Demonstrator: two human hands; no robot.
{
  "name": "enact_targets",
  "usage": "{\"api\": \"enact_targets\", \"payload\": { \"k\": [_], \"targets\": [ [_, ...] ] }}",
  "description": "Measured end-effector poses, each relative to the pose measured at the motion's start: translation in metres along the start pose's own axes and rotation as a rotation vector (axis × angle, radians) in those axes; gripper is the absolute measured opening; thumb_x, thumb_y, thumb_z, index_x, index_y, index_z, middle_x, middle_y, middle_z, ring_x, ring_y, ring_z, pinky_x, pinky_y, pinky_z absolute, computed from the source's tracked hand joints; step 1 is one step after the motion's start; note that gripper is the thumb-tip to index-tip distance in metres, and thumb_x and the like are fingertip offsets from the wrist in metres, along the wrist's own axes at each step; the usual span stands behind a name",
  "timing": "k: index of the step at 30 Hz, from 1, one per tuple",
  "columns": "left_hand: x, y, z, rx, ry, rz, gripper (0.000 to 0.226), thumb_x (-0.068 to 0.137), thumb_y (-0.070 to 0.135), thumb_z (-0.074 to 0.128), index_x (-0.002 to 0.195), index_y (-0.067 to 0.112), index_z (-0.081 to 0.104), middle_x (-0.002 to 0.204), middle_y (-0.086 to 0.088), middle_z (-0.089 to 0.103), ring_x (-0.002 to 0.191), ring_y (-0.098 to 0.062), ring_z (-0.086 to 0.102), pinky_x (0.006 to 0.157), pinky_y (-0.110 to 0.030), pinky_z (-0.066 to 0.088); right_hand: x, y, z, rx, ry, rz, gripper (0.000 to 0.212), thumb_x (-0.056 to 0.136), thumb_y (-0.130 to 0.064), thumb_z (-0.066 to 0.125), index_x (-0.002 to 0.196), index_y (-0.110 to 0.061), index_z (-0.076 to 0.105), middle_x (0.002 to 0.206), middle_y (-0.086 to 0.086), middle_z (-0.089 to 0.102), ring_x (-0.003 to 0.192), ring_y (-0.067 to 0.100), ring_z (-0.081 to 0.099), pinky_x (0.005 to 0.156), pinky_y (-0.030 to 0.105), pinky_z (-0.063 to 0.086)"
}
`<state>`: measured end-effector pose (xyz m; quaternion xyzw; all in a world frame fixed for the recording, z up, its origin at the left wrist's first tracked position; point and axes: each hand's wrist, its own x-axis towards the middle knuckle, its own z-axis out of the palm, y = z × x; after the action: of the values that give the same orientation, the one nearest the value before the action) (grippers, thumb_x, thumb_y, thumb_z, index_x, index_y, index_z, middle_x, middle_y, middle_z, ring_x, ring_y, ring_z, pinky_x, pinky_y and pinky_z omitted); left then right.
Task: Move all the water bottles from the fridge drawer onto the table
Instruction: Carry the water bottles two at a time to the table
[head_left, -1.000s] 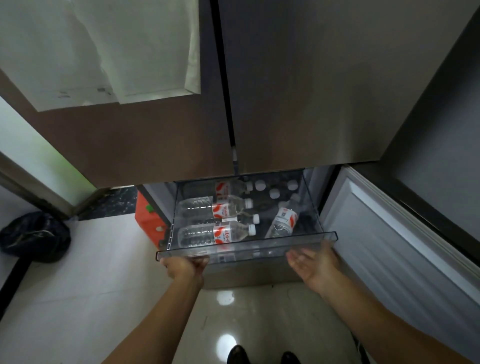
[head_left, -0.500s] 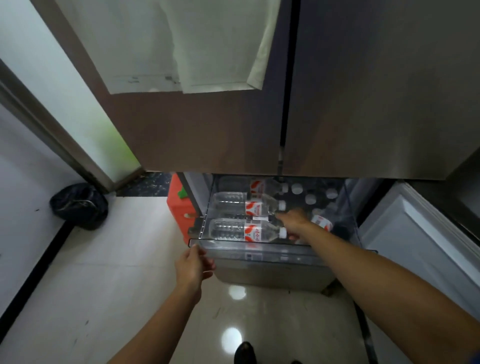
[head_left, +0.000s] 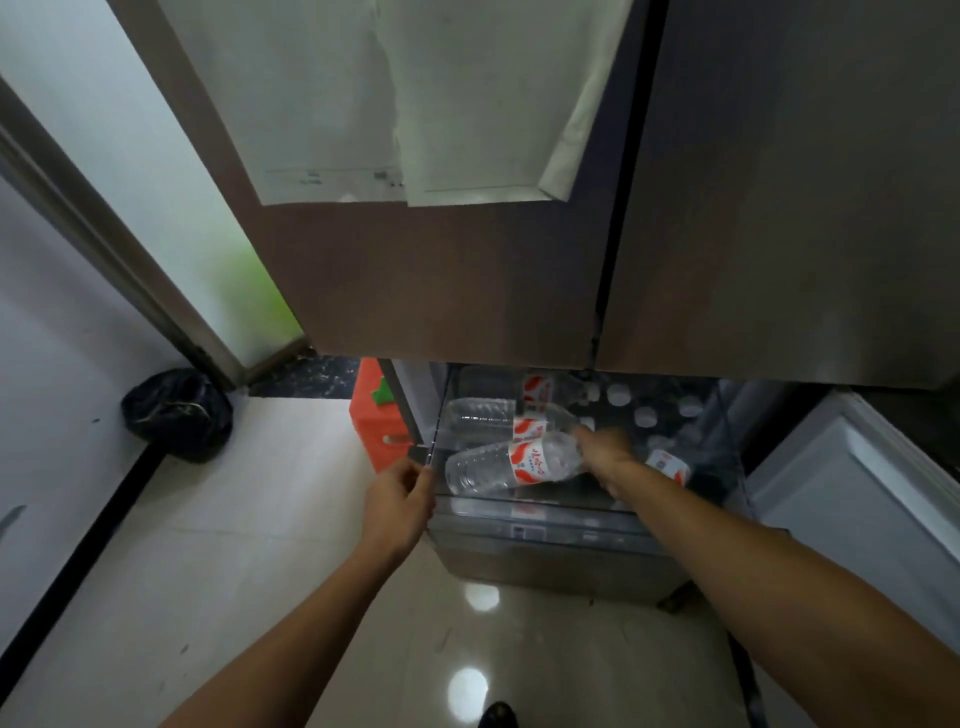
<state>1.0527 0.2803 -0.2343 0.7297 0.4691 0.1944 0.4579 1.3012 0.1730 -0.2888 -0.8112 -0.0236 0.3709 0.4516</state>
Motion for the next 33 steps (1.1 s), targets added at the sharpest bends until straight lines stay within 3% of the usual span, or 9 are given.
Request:
{"api": "enact_targets", "payload": {
  "k": [5,8,10,13,16,20,26,30,33],
  "targets": [
    [0.033,0.019,0.014,0.199,-0.055,0.194,0.018,0.096,0.025,0.051,0.082,0.019,0.060,0.073,-0.002,0.065,0.068,-0.021,0.063,0.068,-0.042,0.056,-0.023,-0.010,-0.058,-0.331,0.210,-0.286,0.031,0.088,-0.039,0.051,0.077,-0.012,0.061,0.083,0.012,0.063,0.076,0.031,0.058,0.067,0.031,0.040],
    [0.052,0.036,0.041,0.393,-0.109,0.327,0.012,0.094,0.025,0.051,0.092,0.015,0.058,0.079,-0.004,0.065,0.073,-0.025,0.063,0.069,-0.042,0.054,-0.036,0.002,-0.108,-0.337,0.345,-0.303,0.033,0.089,-0.038,0.049,0.075,-0.010,0.060,0.080,0.011,0.061,0.075,0.031,0.056,0.064,0.033,0.038],
    [0.064,0.049,0.076,0.568,-0.253,0.442,0.014,0.093,0.025,0.051,0.097,0.013,0.056,0.090,-0.009,0.064,0.081,-0.030,0.062,0.071,-0.042,0.053,-0.043,0.015,-0.142,-0.328,0.474,-0.266,0.035,0.089,-0.038,0.048,0.068,-0.011,0.055,0.079,0.014,0.060,0.072,0.031,0.051,0.064,0.034,0.037],
    [0.072,0.060,0.107,0.847,-0.367,0.571,0.027,0.092,0.025,0.049,0.115,0.011,0.054,0.117,-0.014,0.056,0.101,-0.033,0.057,0.081,-0.041,0.050,-0.059,0.023,-0.159,-0.360,0.570,-0.314,0.030,0.088,-0.033,0.051,0.065,-0.013,0.049,0.080,0.018,0.062,0.071,0.033,0.052,0.063,0.035,0.036],
    [0.085,0.069,0.146,1.003,-0.430,0.660,0.037,0.089,0.025,0.053,0.124,0.014,0.053,0.129,-0.013,0.053,0.112,-0.034,0.053,0.092,-0.040,0.045,-0.066,0.038,-0.170,-0.347,0.655,-0.327,0.024,0.086,-0.030,0.055,0.071,-0.011,0.054,0.080,0.017,0.064,0.076,0.035,0.058,0.065,0.035,0.040],
    [0.099,0.067,0.182,1.122,-0.529,0.688,0.049,0.082,0.028,0.064,0.127,0.018,0.049,0.131,-0.014,0.052,0.118,-0.033,0.050,0.097,-0.040,0.043,-0.067,0.056,-0.169,-0.357,0.670,-0.352,0.024,0.085,-0.026,0.060,0.067,-0.018,0.046,0.070,0.015,0.061,0.067,0.030,0.055,0.061,0.033,0.037],
    [0.098,0.059,0.190,1.219,-0.460,0.824,0.048,0.082,0.035,0.066,0.125,0.020,0.051,0.134,-0.009,0.048,0.124,-0.031,0.041,0.091,-0.041,0.043,-0.058,0.070,-0.154,-0.387,0.626,-0.369,0.024,0.087,-0.032,0.058,0.068,-0.021,0.047,0.061,-0.001,0.049,0.058,0.020,0.042,0.056,0.029,0.030],
    [0.086,0.064,0.180,1.253,-0.421,0.920,0.050,0.077,0.030,0.070,0.122,0.018,0.053,0.134,-0.009,0.047,0.124,-0.030,0.038,0.097,-0.045,0.036,-0.056,0.067,-0.148,-0.419,0.565,-0.393,0.024,0.086,-0.039,0.057,0.070,-0.024,0.047,0.063,-0.001,0.051,0.057,0.019,0.045,0.050,0.028,0.028],
    [0.079,0.075,0.159,1.218,-0.342,0.945,0.047,0.081,0.037,0.065,0.122,0.018,0.051,0.127,-0.009,0.053,0.116,-0.029,0.047,0.094,-0.043,0.042,-0.057,0.057,-0.145,-0.441,0.521,-0.435,0.024,0.084,-0.044,0.057,0.072,-0.026,0.047,0.063,-0.002,0.051,0.057,0.018,0.045,0.048,0.026,0.028]
  ]
}}
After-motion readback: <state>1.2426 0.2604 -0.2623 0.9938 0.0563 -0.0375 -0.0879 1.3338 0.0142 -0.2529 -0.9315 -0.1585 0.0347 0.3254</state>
